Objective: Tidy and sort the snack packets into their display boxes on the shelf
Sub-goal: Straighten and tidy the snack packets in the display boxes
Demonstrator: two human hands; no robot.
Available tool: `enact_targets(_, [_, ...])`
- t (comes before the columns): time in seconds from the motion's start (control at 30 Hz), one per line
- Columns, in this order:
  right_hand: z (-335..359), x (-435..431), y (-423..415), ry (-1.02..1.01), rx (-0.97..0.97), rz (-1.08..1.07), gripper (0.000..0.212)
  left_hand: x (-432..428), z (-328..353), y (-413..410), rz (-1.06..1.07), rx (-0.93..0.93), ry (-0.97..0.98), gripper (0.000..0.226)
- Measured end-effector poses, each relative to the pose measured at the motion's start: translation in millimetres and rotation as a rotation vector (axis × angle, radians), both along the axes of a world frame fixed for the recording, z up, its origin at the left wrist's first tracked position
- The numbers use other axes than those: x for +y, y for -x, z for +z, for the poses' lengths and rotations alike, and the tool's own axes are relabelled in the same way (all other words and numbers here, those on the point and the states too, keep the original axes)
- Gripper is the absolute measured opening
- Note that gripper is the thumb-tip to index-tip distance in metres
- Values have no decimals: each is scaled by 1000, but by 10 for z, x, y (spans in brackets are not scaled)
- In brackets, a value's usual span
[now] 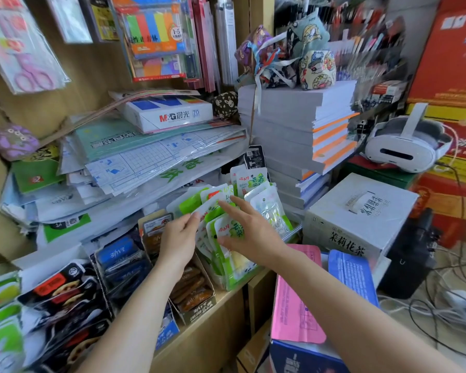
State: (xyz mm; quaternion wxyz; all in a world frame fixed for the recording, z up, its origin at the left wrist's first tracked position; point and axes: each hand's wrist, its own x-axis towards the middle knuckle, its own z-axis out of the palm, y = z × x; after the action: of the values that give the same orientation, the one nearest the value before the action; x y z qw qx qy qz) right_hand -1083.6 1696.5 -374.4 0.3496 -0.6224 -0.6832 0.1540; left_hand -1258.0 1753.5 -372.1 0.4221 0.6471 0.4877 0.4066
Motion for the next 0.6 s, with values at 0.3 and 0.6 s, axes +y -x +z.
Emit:
enact_targets(0.3, [-31, -6, -60, -45, 3, 10, 86, 21, 179, 50, 182, 352, -316, 53])
enact_targets(0.6, [-61, 2, -46, -132, -341, -32, 66, 95, -64, 85, 19, 65, 6, 36])
